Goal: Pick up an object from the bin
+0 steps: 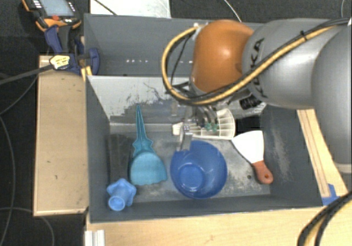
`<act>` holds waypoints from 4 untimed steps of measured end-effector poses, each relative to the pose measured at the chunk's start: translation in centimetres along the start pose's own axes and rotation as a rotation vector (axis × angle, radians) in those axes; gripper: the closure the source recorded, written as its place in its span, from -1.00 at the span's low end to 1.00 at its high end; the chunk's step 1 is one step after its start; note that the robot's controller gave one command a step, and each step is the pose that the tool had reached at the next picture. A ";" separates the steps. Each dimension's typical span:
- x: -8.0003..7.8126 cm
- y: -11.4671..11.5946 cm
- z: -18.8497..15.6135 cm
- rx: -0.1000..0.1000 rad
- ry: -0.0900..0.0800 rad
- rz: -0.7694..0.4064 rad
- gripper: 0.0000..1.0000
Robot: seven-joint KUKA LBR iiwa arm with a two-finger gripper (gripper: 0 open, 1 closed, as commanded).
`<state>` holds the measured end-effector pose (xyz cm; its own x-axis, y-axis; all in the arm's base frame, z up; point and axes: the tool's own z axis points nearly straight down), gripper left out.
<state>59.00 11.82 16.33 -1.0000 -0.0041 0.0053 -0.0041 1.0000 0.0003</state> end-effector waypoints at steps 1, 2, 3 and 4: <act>-0.2 -0.1 -0.5 -0.001 -0.008 0.004 -1.00; 5.1 -4.6 8.4 0.001 0.006 -0.033 -1.00; 4.3 -3.4 6.5 -0.001 -0.013 -0.300 1.00; 4.3 -3.4 6.5 -0.001 -0.013 -0.299 1.00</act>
Offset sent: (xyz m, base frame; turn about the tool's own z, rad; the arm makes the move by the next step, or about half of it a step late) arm -0.0488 -0.0450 -0.0814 -0.0362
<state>54.71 8.36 9.87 -0.9543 -0.2986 -0.0083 -0.2986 0.9544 0.0012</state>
